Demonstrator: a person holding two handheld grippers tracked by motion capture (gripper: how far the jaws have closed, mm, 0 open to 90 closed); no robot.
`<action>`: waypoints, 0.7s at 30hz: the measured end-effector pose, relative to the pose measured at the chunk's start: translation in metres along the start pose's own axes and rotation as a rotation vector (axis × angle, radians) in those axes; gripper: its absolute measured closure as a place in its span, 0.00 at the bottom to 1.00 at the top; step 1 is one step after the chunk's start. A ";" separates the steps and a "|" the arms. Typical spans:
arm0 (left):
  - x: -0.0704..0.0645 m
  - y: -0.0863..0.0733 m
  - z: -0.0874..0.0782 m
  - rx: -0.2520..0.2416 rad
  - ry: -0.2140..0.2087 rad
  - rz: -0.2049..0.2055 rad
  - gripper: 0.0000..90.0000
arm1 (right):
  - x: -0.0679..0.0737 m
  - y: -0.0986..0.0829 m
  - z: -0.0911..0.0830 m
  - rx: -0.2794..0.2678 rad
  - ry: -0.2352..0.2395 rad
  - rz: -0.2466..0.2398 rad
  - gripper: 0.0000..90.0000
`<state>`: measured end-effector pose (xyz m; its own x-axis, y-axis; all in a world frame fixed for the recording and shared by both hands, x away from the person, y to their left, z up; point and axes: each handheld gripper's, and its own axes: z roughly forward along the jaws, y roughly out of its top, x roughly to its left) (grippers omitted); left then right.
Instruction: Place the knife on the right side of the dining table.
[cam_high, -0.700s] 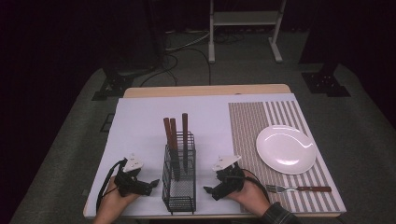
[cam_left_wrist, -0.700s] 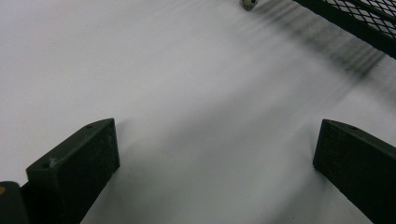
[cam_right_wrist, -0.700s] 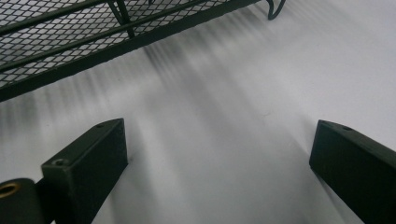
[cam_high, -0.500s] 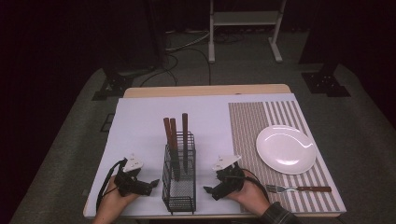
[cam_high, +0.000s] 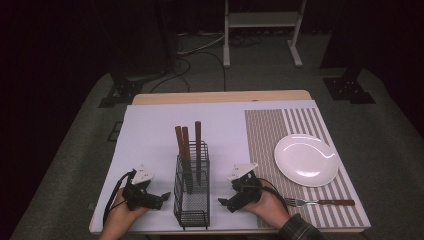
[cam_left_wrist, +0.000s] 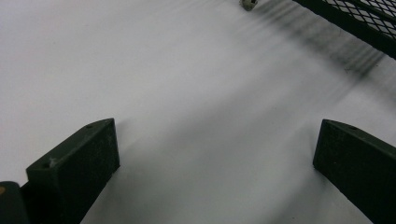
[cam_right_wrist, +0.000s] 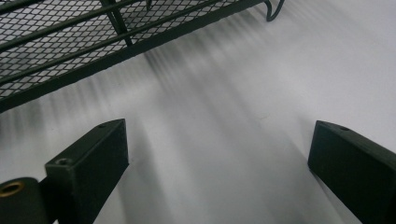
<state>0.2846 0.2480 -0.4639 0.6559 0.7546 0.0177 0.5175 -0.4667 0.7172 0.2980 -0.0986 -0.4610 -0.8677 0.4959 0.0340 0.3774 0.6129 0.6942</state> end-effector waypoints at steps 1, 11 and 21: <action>0.000 0.000 0.000 0.000 0.000 0.000 0.00 | 0.000 0.001 -0.001 0.001 0.001 0.001 0.04; 0.000 0.000 0.000 0.000 -0.001 0.000 0.00 | -0.006 0.008 -0.007 -0.016 0.014 0.013 0.04; 0.000 0.000 0.000 0.000 -0.001 -0.001 0.00 | -0.014 0.017 -0.017 -0.039 0.013 0.016 0.04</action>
<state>0.2847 0.2481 -0.4639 0.6562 0.7544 0.0161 0.5184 -0.4662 0.7169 0.3112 -0.1050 -0.4375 -0.8662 0.4968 0.0546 0.3785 0.5808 0.7207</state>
